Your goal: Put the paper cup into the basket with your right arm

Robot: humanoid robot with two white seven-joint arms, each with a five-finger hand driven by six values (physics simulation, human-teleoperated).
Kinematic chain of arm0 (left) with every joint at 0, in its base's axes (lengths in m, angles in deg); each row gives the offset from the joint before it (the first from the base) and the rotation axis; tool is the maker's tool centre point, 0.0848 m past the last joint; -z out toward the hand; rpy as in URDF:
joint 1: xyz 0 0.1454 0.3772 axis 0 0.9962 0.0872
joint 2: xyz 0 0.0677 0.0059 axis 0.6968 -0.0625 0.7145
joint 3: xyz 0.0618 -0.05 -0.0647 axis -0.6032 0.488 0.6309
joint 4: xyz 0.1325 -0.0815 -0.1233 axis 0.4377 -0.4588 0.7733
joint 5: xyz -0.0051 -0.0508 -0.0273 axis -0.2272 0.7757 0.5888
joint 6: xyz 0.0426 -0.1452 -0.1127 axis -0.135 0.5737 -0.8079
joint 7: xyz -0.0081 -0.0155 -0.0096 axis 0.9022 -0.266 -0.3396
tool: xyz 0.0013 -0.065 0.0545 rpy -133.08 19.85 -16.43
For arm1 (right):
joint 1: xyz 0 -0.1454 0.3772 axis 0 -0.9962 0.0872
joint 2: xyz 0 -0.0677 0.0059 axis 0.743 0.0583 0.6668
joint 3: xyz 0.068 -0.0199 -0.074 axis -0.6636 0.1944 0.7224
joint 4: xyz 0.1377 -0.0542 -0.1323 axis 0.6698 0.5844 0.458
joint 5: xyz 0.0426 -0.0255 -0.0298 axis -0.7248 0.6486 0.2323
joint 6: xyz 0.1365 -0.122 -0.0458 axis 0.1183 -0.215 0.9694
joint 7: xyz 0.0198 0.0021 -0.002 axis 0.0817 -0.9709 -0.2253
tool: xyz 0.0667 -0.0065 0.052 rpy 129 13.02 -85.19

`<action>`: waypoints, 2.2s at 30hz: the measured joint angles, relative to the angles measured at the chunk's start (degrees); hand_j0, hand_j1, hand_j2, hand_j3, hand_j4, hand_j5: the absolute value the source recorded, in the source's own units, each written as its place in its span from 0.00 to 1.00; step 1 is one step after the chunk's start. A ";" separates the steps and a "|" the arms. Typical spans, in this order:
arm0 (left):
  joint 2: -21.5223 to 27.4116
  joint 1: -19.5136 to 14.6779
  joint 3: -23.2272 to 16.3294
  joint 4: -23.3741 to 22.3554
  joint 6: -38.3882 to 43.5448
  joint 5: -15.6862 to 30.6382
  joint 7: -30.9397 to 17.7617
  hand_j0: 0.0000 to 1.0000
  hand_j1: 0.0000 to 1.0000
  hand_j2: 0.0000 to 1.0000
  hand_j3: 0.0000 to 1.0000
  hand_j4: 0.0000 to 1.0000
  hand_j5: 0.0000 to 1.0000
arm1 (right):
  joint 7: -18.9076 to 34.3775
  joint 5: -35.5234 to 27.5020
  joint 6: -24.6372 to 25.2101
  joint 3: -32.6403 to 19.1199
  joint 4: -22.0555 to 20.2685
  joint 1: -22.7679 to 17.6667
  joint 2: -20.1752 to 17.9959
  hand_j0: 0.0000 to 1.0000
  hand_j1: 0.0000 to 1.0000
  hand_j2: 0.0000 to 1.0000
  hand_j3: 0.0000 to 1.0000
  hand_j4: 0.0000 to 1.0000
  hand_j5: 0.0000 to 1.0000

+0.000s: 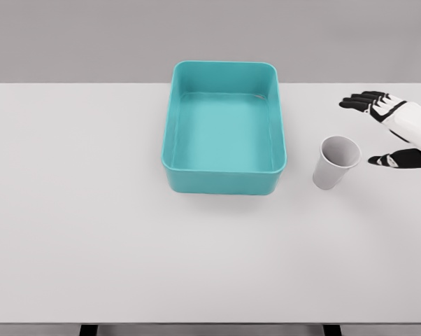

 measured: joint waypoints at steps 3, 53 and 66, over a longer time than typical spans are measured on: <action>0.00 0.00 -0.01 0.00 0.00 0.00 0.00 1.00 1.00 1.00 1.00 1.00 1.00 | -0.09 -0.07 -0.39 -0.03 0.47 1.40 -0.67 1.00 1.00 1.00 1.00 1.00 1.00; 0.00 0.00 -0.01 0.00 0.00 0.00 0.01 1.00 1.00 1.00 1.00 1.00 1.00 | -11.57 -47.21 -1.19 36.51 19.60 8.00 -3.07 1.00 1.00 1.00 1.00 1.00 1.00; 0.00 0.00 -0.01 0.00 0.00 0.00 0.01 1.00 1.00 1.00 1.00 1.00 1.00 | -11.56 -47.27 -1.19 38.23 20.09 8.79 -1.20 1.00 1.00 1.00 1.00 1.00 1.00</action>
